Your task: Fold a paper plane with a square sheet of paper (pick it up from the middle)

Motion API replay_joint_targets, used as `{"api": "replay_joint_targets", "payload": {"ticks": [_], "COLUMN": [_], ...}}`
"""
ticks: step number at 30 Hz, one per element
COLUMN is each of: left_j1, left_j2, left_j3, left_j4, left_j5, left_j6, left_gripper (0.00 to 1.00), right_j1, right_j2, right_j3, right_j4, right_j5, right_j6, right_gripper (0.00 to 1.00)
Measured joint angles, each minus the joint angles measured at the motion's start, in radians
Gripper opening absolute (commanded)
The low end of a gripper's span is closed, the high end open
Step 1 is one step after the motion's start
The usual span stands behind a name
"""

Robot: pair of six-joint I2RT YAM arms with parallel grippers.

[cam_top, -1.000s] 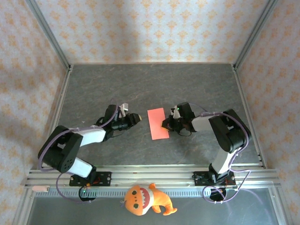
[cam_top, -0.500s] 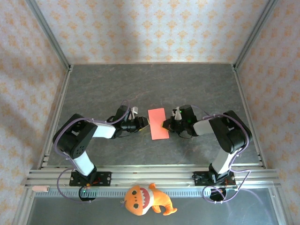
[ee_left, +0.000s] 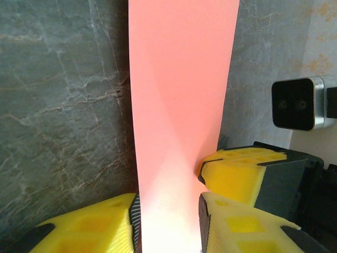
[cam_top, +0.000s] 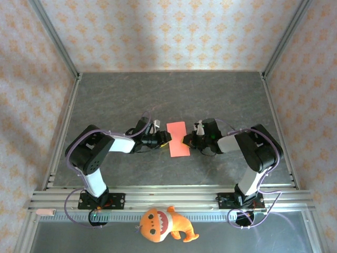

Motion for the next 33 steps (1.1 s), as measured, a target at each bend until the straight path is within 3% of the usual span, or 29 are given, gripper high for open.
{"api": "replay_joint_targets", "payload": {"ticks": [12, 25, 30, 33], "left_j1": [-0.010, -0.034, -0.033, -0.036], "left_j2": [0.027, 0.040, 0.039, 0.037], "left_j3": [0.045, 0.060, 0.060, 0.060], "left_j4": [-0.044, -0.070, -0.089, -0.097], "left_j5": [0.005, 0.007, 0.005, 0.007], "left_j6": [0.000, 0.004, 0.009, 0.009], "left_gripper": [0.35, 0.13, 0.05, 0.03], "right_j1": [0.000, -0.004, -0.006, -0.006], "right_j2": [0.000, -0.007, -0.019, -0.037], "right_j3": [0.000, -0.006, -0.006, -0.010], "right_j4": [0.000, -0.001, -0.016, -0.031], "right_j5": [0.001, 0.004, 0.009, 0.011], "right_j6": [0.000, 0.000, -0.001, -0.006], "right_gripper": [0.01, 0.02, 0.08, 0.19]}}
